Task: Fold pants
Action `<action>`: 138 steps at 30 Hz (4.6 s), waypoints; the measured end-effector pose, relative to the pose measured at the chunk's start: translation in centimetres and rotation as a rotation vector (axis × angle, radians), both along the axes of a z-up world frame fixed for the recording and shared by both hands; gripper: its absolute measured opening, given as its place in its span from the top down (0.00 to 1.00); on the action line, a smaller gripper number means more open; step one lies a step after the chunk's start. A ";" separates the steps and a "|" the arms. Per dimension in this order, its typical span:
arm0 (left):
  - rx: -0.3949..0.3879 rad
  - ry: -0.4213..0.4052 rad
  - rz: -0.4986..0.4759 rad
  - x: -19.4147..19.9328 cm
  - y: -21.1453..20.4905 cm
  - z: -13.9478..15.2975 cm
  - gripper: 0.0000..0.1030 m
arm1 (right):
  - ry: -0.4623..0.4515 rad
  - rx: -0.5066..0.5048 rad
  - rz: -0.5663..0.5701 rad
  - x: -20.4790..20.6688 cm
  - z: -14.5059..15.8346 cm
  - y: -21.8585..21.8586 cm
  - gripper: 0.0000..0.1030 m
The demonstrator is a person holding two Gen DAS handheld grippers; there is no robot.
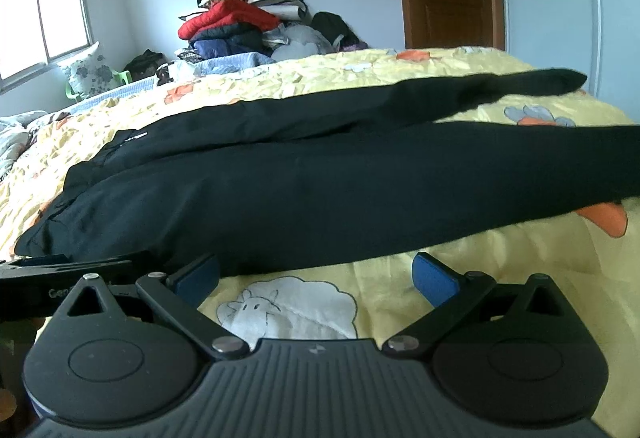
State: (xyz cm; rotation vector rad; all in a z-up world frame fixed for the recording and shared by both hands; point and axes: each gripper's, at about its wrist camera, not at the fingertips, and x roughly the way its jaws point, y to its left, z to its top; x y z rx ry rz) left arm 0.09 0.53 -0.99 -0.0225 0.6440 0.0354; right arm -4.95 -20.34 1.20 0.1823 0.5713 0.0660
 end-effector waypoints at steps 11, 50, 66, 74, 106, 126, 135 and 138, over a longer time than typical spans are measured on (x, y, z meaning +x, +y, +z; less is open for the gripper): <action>0.000 0.000 0.000 0.0 -0.1 0.0 0.00 | 0.014 -0.002 -0.009 0.3 -0.2 0.0 0.00; -0.040 -0.046 0.057 1.0 4.0 3.1 0.01 | -0.295 -0.302 0.345 6.1 7.1 2.1 0.00; -0.037 -0.003 0.103 6.5 8.1 3.7 0.01 | -0.060 -0.385 0.816 30.7 6.5 11.8 0.09; -0.045 0.016 0.120 10.4 10.6 4.9 0.01 | 0.194 -0.284 0.878 40.1 2.6 13.7 0.35; -0.821 0.146 0.233 24.6 20.1 4.4 0.96 | -0.328 -0.801 1.084 19.1 3.8 15.1 0.94; -0.610 0.154 0.182 5.2 18.3 3.3 0.96 | -0.179 -0.564 1.176 6.6 2.6 12.9 0.94; -0.529 0.166 0.206 4.6 17.1 2.3 0.93 | -0.145 -0.497 1.138 5.7 1.5 12.2 0.94; -0.514 0.173 0.227 4.2 17.0 2.7 0.76 | -0.163 -0.456 1.095 5.3 1.1 11.5 0.93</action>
